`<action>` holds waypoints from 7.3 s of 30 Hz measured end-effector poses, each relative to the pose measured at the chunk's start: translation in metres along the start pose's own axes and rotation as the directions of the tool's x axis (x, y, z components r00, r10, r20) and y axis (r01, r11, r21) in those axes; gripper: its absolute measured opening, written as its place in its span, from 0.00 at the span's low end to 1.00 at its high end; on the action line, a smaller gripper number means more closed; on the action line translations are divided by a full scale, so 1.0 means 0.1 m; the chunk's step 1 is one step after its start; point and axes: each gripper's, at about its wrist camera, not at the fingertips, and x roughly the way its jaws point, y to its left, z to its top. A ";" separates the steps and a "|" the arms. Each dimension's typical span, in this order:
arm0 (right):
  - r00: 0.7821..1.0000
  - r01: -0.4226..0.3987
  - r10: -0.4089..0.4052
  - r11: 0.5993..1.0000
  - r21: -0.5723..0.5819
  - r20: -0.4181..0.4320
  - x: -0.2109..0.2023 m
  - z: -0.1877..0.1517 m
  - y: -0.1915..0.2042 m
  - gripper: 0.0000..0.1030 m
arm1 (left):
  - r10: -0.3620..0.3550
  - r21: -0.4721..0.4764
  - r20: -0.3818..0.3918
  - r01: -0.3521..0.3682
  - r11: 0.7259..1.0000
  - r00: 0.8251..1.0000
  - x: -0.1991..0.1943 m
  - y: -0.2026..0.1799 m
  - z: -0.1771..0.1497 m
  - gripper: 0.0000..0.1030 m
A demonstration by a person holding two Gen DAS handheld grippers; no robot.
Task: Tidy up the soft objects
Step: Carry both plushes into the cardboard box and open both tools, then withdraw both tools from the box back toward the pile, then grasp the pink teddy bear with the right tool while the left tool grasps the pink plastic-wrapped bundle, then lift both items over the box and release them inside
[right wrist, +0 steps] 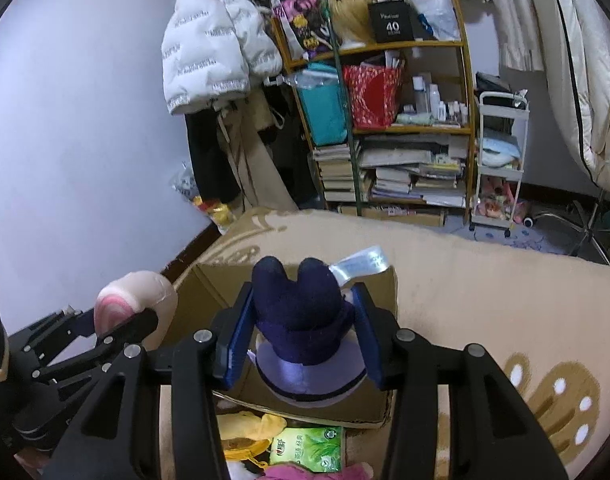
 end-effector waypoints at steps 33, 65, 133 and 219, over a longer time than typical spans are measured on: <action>0.998 0.066 -0.066 0.998 0.009 0.000 -0.45 -0.06 -0.02 1.00 | 0.071 -0.052 0.067 -0.068 0.996 0.995 -0.47 0.19 0.05 0.96; 0.990 0.062 -0.066 0.997 -0.037 -0.123 -0.62 -0.89 0.06 1.00 | 0.004 -0.150 -0.236 -0.041 0.988 0.972 -0.36 0.44 -0.98 0.96; 0.887 0.076 -0.185 0.962 -0.261 -0.424 0.49 -1.76 0.41 0.91 | 0.026 -0.108 -0.615 -0.117 0.987 0.788 1.02 0.23 -1.70 0.86; 1.000 -0.013 0.013 1.000 -0.002 0.004 0.03 -0.41 -0.20 0.89 | -0.009 -0.109 -0.176 -0.011 0.994 0.984 0.57 0.15 -0.05 0.22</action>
